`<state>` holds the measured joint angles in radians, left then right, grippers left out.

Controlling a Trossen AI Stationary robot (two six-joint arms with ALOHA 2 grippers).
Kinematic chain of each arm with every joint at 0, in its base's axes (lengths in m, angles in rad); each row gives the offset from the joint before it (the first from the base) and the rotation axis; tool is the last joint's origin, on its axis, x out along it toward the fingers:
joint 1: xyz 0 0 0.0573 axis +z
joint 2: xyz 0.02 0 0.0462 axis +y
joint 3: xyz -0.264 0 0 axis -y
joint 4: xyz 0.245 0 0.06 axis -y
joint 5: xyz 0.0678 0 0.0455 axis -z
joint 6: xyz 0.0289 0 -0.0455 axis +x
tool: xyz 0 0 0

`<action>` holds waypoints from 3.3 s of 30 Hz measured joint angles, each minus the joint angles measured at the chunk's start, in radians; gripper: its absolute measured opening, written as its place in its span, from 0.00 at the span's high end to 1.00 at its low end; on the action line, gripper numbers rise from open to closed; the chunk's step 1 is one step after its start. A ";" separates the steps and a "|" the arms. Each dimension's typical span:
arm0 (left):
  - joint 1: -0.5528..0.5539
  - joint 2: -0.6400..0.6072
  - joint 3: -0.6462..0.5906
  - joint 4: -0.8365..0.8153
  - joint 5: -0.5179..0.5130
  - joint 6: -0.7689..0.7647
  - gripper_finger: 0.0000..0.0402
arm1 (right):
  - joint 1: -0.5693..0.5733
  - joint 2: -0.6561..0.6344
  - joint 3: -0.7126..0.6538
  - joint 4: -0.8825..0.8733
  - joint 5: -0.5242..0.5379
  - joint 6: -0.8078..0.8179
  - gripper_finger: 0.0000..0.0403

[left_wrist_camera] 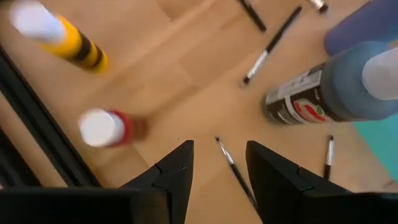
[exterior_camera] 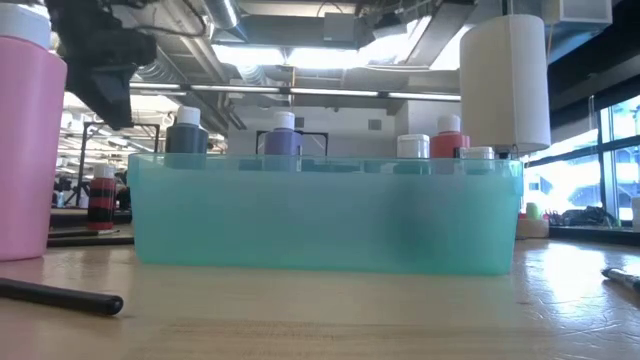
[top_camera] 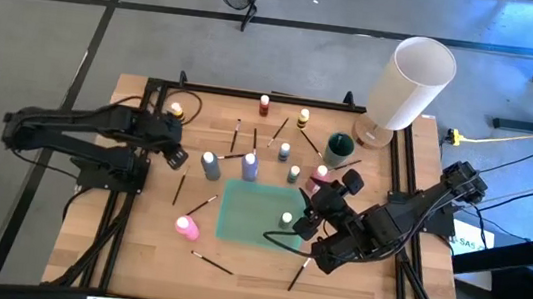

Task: Pick & Place Paint Supplies
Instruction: Put the big blue paint bottle into the light green bin

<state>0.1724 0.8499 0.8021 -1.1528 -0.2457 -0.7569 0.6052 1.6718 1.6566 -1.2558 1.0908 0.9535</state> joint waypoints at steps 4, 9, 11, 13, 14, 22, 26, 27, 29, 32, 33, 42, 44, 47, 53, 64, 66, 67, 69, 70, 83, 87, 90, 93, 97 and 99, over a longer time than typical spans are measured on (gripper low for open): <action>0.006 0.074 0.000 -0.003 0.030 -0.024 0.64 | 0.000 0.000 0.000 -0.007 -0.001 0.000 0.57; 0.006 0.142 0.000 -0.005 0.102 -0.042 0.64 | 0.000 0.000 0.000 -0.012 -0.022 0.000 0.57; 0.005 0.162 0.000 -0.006 0.130 -0.042 0.64 | 0.000 0.000 0.000 -0.012 -0.029 0.000 0.57; 0.005 0.178 0.000 -0.007 0.136 -0.043 0.64 | 0.005 0.000 0.000 -0.012 -0.030 0.000 0.57; 0.005 0.184 0.000 -0.008 0.136 -0.042 0.64 | 0.006 0.000 0.000 -0.012 -0.030 0.000 0.57; 0.006 0.194 -0.045 0.002 0.133 -0.071 0.64 | 0.018 0.000 0.000 -0.025 -0.029 -0.001 0.57; 0.006 0.194 -0.053 0.019 0.099 -0.044 0.64 | 0.018 0.000 0.000 -0.071 -0.029 -0.022 0.57; 0.006 0.194 -0.049 0.028 0.091 -0.033 0.64 | 0.018 0.000 0.000 -0.085 -0.029 -0.024 0.57; 0.006 0.194 -0.021 0.032 0.091 0.001 0.64 | 0.017 0.000 0.000 -0.108 -0.029 -0.025 0.57; 0.006 0.194 0.049 0.029 0.129 0.067 0.64 | 0.018 0.000 0.000 -0.122 -0.019 -0.022 0.57; 0.006 0.193 0.077 0.026 0.140 0.087 0.64 | 0.018 0.000 0.000 -0.124 -0.018 -0.022 0.57; -0.034 0.138 0.232 0.004 0.151 0.413 0.64 | 0.016 -0.001 0.000 -0.132 0.043 -0.020 0.57; -0.038 0.124 0.232 0.006 0.151 0.452 0.64 | 0.015 -0.002 0.000 -0.128 0.058 -0.019 0.57; -0.040 0.112 0.232 0.009 0.151 0.481 0.64 | 0.011 -0.002 0.000 -0.120 0.058 -0.019 0.57; -0.040 0.105 0.232 0.018 0.213 0.541 0.61 | 0.009 -0.002 0.000 -0.112 0.059 -0.018 0.57; -0.040 0.091 0.140 0.031 0.209 0.601 0.37 | 0.010 -0.002 0.000 -0.102 0.053 -0.015 0.57; -0.040 0.091 0.115 0.034 0.203 0.600 0.33 | 0.010 -0.003 0.000 -0.102 0.051 -0.015 0.57; -0.040 0.090 0.104 0.042 0.193 0.600 0.32 | 0.010 -0.003 0.000 -0.102 0.050 -0.015 0.57; -0.040 0.091 0.088 0.067 0.176 0.606 0.31 | 0.010 -0.003 0.000 -0.102 0.050 -0.015 0.57; -0.040 0.091 0.088 0.083 0.171 0.612 0.31 | 0.010 -0.003 0.000 -0.102 0.050 -0.015 0.57; -0.040 0.090 0.088 0.234 0.158 0.798 0.31 | 0.010 -0.003 0.000 -0.107 0.049 -0.018 0.57; -0.040 0.091 0.088 0.290 0.159 0.844 0.31 | 0.010 -0.003 0.000 -0.110 0.049 -0.019 0.57; -0.040 0.091 0.088 0.329 0.183 0.864 0.31 | 0.010 -0.003 0.000 -0.113 0.049 -0.019 0.57; -0.040 0.097 0.088 0.347 0.228 0.883 0.31 | 0.010 -0.003 0.000 -0.114 0.049 -0.019 0.57; -0.040 0.112 0.088 0.343 0.238 0.876 0.31 | 0.010 -0.003 0.000 -0.115 0.049 -0.019 0.57; -0.040 0.121 0.088 0.343 0.224 0.875 0.31 | 0.010 -0.003 0.000 -0.117 0.048 -0.019 0.57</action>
<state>0.1322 0.9705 0.8902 -0.8097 -0.0222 0.1181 0.6151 1.6684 1.6569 -1.3726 1.1393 0.9348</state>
